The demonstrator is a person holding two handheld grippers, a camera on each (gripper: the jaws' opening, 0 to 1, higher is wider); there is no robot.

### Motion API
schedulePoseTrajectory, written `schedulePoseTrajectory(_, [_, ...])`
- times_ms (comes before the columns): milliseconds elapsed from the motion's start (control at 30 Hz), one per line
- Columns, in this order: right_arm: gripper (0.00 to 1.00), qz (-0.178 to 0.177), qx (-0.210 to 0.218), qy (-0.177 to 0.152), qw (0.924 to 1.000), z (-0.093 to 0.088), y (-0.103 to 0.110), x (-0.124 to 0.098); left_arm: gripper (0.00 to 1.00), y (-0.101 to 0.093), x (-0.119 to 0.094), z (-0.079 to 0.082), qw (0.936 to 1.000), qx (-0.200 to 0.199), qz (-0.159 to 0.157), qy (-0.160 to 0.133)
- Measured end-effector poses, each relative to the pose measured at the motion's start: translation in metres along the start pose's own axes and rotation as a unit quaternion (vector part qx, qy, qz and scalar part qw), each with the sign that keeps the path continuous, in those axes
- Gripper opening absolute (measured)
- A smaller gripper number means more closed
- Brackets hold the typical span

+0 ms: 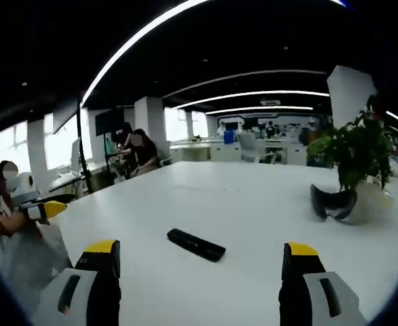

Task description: Press the specified remote control buttons in sequence, fully releasing each button before pressing the next.

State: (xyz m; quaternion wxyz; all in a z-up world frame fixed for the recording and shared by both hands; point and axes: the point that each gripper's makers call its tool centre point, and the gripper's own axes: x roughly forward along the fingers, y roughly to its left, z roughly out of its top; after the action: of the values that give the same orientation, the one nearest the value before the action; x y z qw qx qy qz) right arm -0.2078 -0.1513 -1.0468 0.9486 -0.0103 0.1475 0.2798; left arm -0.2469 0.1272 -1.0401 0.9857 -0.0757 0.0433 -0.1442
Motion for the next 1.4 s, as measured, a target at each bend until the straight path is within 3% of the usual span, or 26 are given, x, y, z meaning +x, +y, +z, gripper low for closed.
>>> schedulePoseTrajectory(167, [0.99,-0.014,-0.021,-0.012,0.9996,0.005,-0.002,-0.014,1.00,0.000,0.000,-0.001,1.0000,0.004,0.001,0.002])
schedulePoseTrajectory(300, [0.99,-0.017,-0.007,-0.020,0.9996,0.003,0.004,-0.023,1.00,0.000,0.000,0.000,1.0000,0.003,0.002,0.002])
schedulePoseTrajectory(633, [0.98,-0.021,-0.016,-0.004,0.9996,-0.018,0.002,-0.021,1.00,0.003,-0.001,0.001,0.9999,-0.003,0.009,-0.002])
schedulePoseTrajectory(800, [0.95,-0.036,-0.027,-0.011,0.9989,-0.015,-0.003,-0.025,0.99,0.007,-0.001,-0.005,0.9997,-0.002,0.020,0.016])
schedulePoseTrajectory(1000, [0.95,-0.039,-0.021,-0.006,0.9990,-0.019,-0.006,-0.026,0.99,0.003,-0.002,0.001,0.9999,0.002,0.015,-0.002])
schedulePoseTrajectory(1167, [0.95,-0.047,-0.026,-0.003,0.9986,-0.020,-0.009,-0.026,1.00,0.001,-0.001,-0.001,0.9999,0.012,0.010,0.003])
schedulePoseTrajectory(1267, [0.96,-0.047,-0.017,0.005,0.9987,-0.025,-0.012,-0.026,1.00,-0.002,-0.003,0.010,0.9996,0.003,0.005,-0.027])
schedulePoseTrajectory(1400, [0.96,-0.057,-0.004,0.001,0.9984,-0.026,-0.017,-0.028,1.00,-0.002,-0.003,0.011,0.9995,0.004,0.004,-0.032])
